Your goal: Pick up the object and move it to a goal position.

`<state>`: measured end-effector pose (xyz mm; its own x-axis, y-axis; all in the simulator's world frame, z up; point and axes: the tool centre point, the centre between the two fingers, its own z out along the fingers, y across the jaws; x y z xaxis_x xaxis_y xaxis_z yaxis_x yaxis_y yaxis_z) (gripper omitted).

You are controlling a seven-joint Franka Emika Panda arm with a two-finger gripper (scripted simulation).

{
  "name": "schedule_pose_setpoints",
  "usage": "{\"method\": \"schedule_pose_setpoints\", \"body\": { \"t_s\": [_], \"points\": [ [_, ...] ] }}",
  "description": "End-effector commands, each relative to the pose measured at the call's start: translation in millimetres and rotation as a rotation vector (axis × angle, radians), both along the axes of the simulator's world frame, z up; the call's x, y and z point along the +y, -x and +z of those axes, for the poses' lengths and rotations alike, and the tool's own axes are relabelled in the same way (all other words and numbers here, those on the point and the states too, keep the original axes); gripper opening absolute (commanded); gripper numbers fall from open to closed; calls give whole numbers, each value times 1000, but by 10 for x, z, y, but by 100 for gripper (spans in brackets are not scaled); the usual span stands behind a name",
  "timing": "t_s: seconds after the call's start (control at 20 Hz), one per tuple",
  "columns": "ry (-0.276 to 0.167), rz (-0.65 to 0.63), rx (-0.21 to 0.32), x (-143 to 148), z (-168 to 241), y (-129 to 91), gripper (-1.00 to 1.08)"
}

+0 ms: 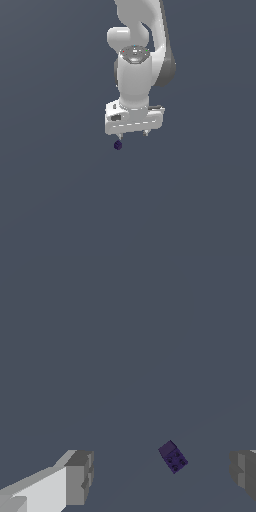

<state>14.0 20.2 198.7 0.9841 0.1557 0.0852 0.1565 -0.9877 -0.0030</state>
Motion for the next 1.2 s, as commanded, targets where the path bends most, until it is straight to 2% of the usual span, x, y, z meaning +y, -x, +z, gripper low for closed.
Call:
{"method": "schedule_pose_setpoints", "body": {
  "t_s": [0.0, 1.15],
  "points": [
    [5, 35, 5, -51, -81, 25, 100],
    [42, 518, 65, -628, -1078, 492, 100]
  ]
}}
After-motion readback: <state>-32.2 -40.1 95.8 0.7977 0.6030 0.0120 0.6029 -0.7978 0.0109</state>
